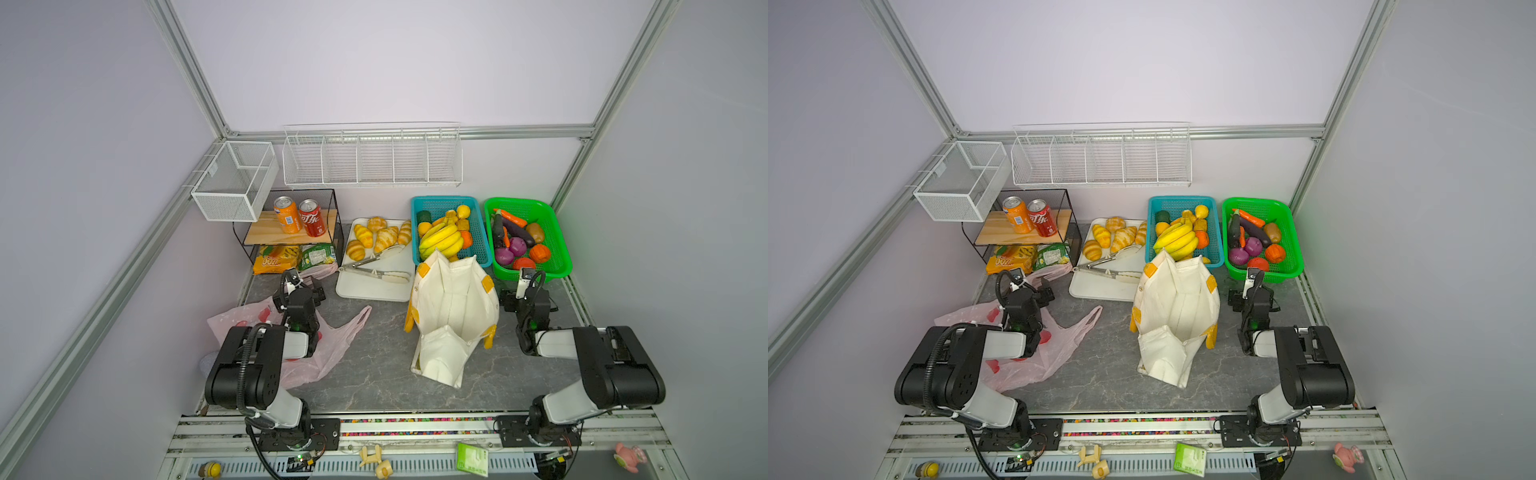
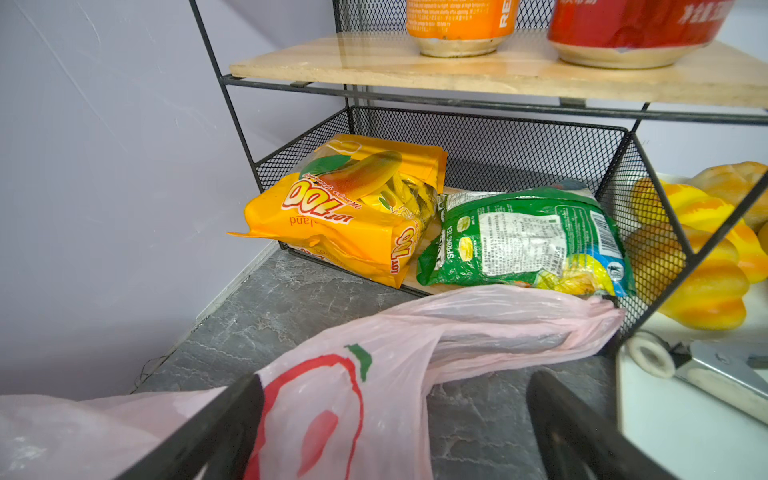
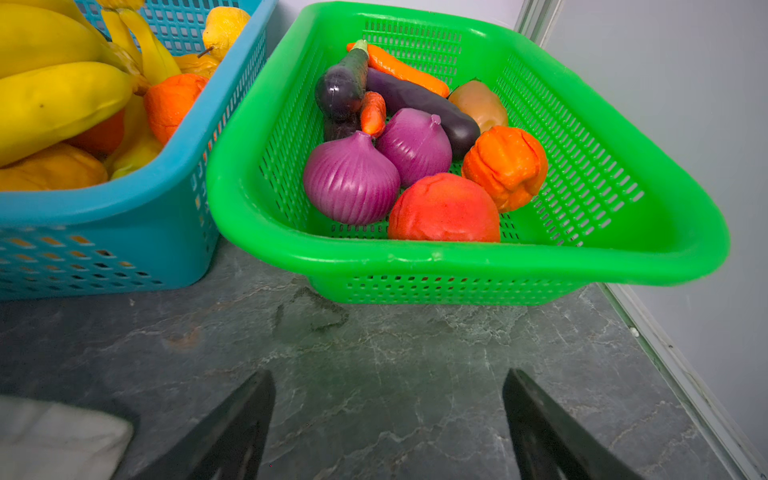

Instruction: Place the mixed food into the grocery bags and tie them

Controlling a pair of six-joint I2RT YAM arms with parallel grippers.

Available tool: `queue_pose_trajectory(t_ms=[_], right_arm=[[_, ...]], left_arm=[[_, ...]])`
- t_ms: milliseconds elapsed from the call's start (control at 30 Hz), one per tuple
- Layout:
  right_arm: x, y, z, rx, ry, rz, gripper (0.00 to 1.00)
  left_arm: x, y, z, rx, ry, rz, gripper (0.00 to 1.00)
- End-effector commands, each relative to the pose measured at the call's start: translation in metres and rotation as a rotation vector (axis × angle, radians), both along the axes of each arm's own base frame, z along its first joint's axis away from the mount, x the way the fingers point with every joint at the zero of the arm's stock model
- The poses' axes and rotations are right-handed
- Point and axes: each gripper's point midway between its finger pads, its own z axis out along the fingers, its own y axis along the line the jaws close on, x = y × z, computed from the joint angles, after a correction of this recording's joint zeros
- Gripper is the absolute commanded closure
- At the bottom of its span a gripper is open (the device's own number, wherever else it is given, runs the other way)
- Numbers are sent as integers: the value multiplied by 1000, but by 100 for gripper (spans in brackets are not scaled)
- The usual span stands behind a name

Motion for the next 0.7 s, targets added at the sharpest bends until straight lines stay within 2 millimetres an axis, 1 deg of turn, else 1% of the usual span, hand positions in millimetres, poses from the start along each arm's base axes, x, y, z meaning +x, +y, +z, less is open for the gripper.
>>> queue_pose_trajectory(t_ms=[0, 267, 333, 433, 533, 567, 633, 667], right_arm=[[4, 0, 6, 1, -28, 6, 11], [4, 0, 6, 1, -27, 7, 11], [3, 0, 7, -1, -32, 8, 11], [-3, -2, 21, -31, -59, -30, 11], [-17, -20, 41, -19, -70, -156, 11], [-24, -28, 49, -10, -77, -206, 11], [-40, -41, 68, 31, -123, -302, 11], [-50, -48, 77, 60, -141, -354, 11]], left_arm=[[1, 2, 4, -6, -20, 12, 1], [1, 2, 4, -6, -20, 12, 1], [-1, 2, 10, -4, -38, 17, 1], [-8, -2, 30, 10, -55, 9, 1], [-16, -14, 57, 52, -72, -30, 1], [-20, -13, 68, 23, -91, -4, 1], [-29, -7, 86, -115, -154, 51, 1], [-32, -11, 94, -173, -167, 27, 1]])
